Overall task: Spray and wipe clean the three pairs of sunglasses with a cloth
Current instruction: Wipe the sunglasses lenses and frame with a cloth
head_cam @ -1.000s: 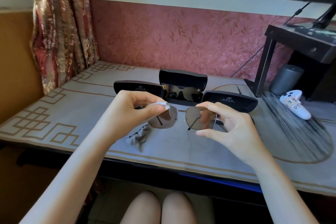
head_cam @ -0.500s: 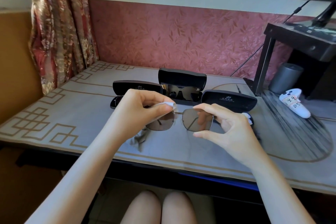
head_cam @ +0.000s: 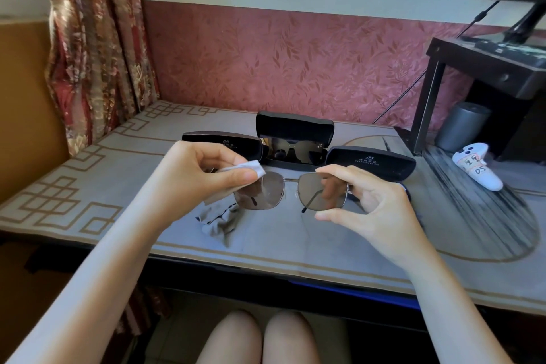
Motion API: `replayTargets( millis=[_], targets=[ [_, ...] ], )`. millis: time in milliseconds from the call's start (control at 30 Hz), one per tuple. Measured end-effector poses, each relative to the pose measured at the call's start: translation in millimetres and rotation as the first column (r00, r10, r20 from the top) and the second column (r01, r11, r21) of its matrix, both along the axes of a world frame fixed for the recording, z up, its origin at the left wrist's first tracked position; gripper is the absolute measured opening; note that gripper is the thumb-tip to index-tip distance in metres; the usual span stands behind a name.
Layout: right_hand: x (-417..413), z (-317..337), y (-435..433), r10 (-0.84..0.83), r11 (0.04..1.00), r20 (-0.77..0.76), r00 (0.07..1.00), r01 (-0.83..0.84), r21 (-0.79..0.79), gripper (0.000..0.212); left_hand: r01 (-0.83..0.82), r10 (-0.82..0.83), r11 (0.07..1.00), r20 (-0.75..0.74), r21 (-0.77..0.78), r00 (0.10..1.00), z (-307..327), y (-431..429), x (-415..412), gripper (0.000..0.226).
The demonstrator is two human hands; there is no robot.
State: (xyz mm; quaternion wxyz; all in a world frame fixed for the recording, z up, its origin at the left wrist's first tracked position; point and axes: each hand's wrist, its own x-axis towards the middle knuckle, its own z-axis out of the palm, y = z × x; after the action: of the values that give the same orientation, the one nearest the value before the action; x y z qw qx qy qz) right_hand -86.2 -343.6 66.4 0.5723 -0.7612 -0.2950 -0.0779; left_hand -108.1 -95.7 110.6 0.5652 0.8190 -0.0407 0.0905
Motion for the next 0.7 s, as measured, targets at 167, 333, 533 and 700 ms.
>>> replayTargets(
  millis=[167, 333, 533, 700],
  targets=[
    [2.0, -0.3, -0.6, 0.006, 1.0, 0.009, 1.0, -0.006, 0.013, 0.05, -0.031, 0.031, 0.999, -0.011, 0.024, 0.999, -1.3, 10.8, -0.6, 0.021],
    [2.3, -1.6, -2.2, -0.003, 1.0, 0.011, 1.0, 0.003, 0.012, 0.051, -0.011, 0.012, 0.999, -0.018, 0.042, 1.0, -1.9, 6.5, -2.3, 0.012],
    [0.8, 0.2, -0.4, -0.017, 1.0, 0.028, 0.999, 0.018, -0.014, 0.049, -0.002, 0.004, 0.999, -0.044, 0.052, 0.999, -6.0, -5.3, -0.8, 0.01],
    [-0.2, 3.9, 1.6, -0.018, 1.0, 0.04, 0.999, 0.019, -0.013, 0.05, -0.072, 0.076, 0.994, 0.047, -0.082, 0.996, -6.3, -6.1, -0.6, 0.012]
  ],
)
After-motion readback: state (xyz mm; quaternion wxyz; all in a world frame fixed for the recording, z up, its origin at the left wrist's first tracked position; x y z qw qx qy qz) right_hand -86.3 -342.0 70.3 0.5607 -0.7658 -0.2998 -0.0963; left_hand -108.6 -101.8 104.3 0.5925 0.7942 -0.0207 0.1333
